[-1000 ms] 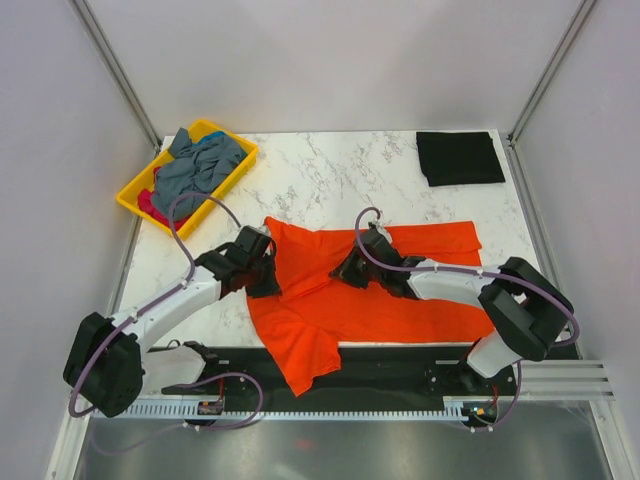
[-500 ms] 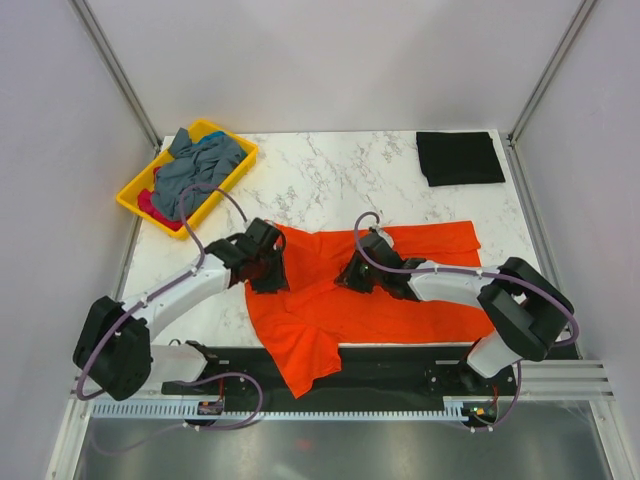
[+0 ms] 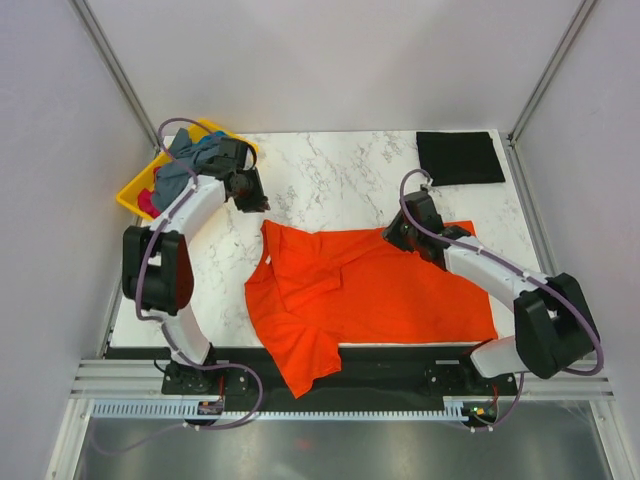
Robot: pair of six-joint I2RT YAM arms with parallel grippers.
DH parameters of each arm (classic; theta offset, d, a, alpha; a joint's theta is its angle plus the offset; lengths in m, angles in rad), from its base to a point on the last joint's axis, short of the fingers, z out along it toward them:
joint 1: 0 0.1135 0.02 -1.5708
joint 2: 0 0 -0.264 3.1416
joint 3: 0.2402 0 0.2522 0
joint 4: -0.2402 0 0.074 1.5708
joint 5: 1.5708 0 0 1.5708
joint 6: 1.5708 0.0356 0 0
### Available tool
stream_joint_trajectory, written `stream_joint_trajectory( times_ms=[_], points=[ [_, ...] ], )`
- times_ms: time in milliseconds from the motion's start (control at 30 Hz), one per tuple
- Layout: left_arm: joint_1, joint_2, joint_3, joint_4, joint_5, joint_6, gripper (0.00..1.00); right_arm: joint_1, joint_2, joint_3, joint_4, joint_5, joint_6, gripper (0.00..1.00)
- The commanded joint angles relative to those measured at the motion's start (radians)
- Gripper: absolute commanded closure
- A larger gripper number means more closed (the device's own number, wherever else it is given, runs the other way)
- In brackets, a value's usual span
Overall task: Fold and stack the t-shirts
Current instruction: Fold the tshirt
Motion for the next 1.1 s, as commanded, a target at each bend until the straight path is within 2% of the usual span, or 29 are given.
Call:
stream_joint_trajectory(
  times_ms=[0, 333, 467, 667, 833, 1067],
  points=[
    [-0.008, 0.113, 0.098, -0.002, 0.068, 0.091, 0.75, -0.081, 0.028, 0.032, -0.050, 0.010, -0.102, 0.76],
    [-0.007, 0.287, 0.146, -0.008, 0.065, 0.090, 0.82, -0.295, 0.163, 0.064, -0.057, -0.003, -0.188, 0.77],
    [-0.007, 0.311, 0.146, -0.016, -0.068, 0.095, 0.82, -0.371, 0.229, 0.073, -0.054, 0.016, -0.215, 0.77],
    [-0.007, 0.368, 0.193, -0.040, -0.190, 0.110, 0.83, -0.475, 0.352, 0.090, -0.043, 0.053, -0.248, 0.78],
    [-0.007, 0.377, 0.210, -0.048, -0.221, 0.115, 0.83, -0.526, 0.329, 0.055, -0.023, 0.073, -0.265, 0.78],
    [-0.008, 0.304, 0.301, -0.085, -0.195, 0.109, 0.79, -0.526, 0.243, 0.032, 0.021, -0.055, -0.244, 0.77]
  ],
)
